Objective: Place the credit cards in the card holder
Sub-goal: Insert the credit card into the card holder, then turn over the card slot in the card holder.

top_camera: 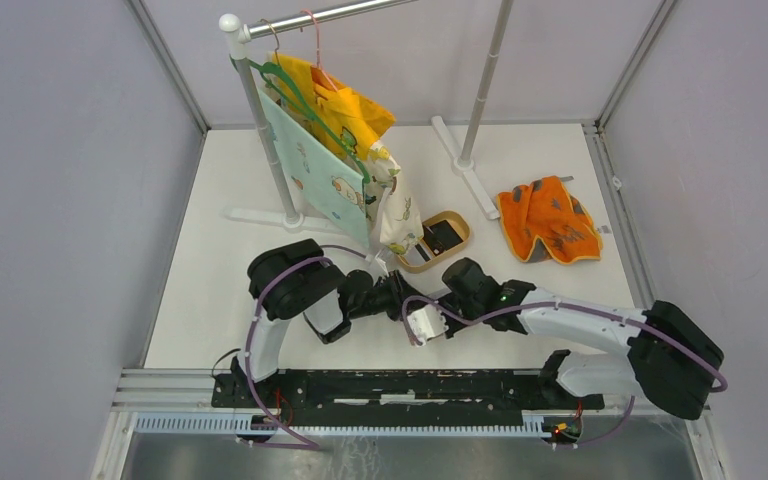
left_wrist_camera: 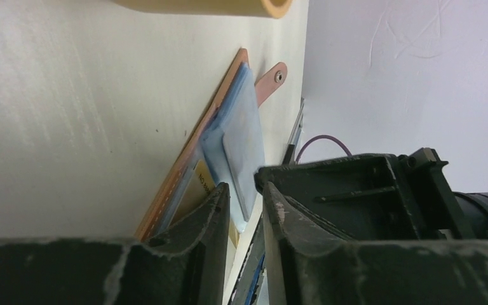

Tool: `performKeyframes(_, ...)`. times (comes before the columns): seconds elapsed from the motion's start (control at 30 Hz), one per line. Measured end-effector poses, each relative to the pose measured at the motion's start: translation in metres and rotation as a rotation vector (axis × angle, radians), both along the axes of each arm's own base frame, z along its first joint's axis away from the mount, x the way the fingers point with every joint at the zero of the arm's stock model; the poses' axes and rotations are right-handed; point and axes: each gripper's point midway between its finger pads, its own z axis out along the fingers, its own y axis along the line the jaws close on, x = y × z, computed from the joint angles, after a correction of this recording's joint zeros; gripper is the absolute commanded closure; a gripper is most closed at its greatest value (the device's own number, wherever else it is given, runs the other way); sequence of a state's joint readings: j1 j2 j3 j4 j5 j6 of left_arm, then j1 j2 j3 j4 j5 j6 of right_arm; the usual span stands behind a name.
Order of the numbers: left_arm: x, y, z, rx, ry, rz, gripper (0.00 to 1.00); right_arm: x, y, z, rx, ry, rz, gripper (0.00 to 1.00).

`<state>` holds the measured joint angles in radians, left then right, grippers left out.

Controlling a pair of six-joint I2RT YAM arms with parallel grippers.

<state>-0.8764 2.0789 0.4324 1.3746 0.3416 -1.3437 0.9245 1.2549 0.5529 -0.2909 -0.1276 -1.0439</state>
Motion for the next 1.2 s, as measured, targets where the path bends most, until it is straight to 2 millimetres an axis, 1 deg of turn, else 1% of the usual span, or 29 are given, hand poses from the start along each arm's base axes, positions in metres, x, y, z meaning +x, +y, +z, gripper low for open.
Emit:
performKeyframes(0.1,0.000,0.001,0.004,-0.008,-0.006,0.000,0.60,-0.011,0.003,0.014,0.092,0.069,0.029,0.80)
performKeyframes(0.2,-0.003,0.004,0.007,-0.002,-0.004,0.000,0.59,-0.015,0.004,0.038,0.209,0.121,0.042,0.69)
performKeyframes(0.27,-0.004,0.006,0.012,0.012,-0.017,-0.003,0.59,-0.010,0.001,0.055,0.293,0.127,0.023,0.52)
performKeyframes(0.3,-0.004,0.006,0.017,0.015,-0.034,-0.006,0.59,-0.006,-0.002,0.062,0.328,0.128,0.005,0.40)
performKeyframes(0.33,-0.003,0.006,0.025,0.012,-0.058,-0.006,0.58,-0.003,-0.005,0.069,0.362,0.129,-0.015,0.30)
performKeyframes(0.4,-0.001,0.007,0.044,0.014,-0.123,-0.002,0.57,0.004,-0.012,0.082,0.433,0.132,-0.065,0.04)
performKeyframes(0.43,0.000,0.008,0.056,0.013,-0.165,-0.001,0.55,0.006,-0.015,0.088,0.464,0.139,-0.091,0.02)
performKeyframes(0.47,0.001,0.009,0.068,0.019,-0.213,0.004,0.54,0.008,-0.017,0.091,0.488,0.145,-0.110,0.02)
performKeyframes(0.5,0.001,0.010,0.076,0.030,-0.251,0.009,0.52,0.009,-0.018,0.095,0.510,0.153,-0.123,0.02)
performKeyframes(0.57,-0.005,0.012,0.096,0.079,-0.356,0.019,0.46,0.010,-0.020,0.097,0.557,0.219,-0.175,0.02)
performKeyframes(0.67,-0.016,0.016,0.125,0.167,-0.515,0.043,0.34,0.014,-0.023,0.096,0.620,0.338,-0.289,0.02)
performKeyframes(0.7,-0.018,0.019,0.135,0.196,-0.565,0.056,0.26,0.017,-0.025,0.095,0.643,0.375,-0.326,0.03)
performKeyframes(0.73,-0.018,0.023,0.142,0.221,-0.601,0.071,0.13,0.019,-0.026,0.095,0.663,0.405,-0.354,0.05)
performKeyframes(0.77,-0.016,0.030,0.149,0.254,-0.638,0.097,0.02,0.021,-0.029,0.094,0.697,0.460,-0.395,0.08)
performKeyframes(0.8,-0.011,0.040,0.152,0.295,-0.666,0.137,0.01,0.022,-0.030,0.093,0.716,0.492,-0.418,0.11)
performKeyframes(0.87,0.000,0.060,0.152,0.376,-0.691,0.210,0.00,0.024,-0.033,0.087,0.765,0.577,-0.489,0.14)
performKeyframes(0.93,0.010,0.078,0.147,0.458,-0.702,0.264,0.00,0.020,-0.035,0.076,0.789,0.657,-0.545,0.19)
performKeyframes(1.03,0.014,0.088,0.133,0.536,-0.705,0.263,0.03,0.009,-0.034,0.057,0.799,0.780,-0.605,0.26)
performKeyframes(1.1,0.013,0.090,0.123,0.569,-0.701,0.243,0.08,0.004,-0.033,0.047,0.787,0.848,-0.650,0.32)
performKeyframes(1.17,0.010,0.092,0.108,0.600,-0.692,0.218,0.15,0.004,-0.033,0.037,0.770,0.906,-0.701,0.35)
performKeyframes(1.2,0.008,0.093,0.101,0.609,-0.687,0.205,0.16,0.003,-0.034,0.033,0.760,0.928,-0.723,0.37)
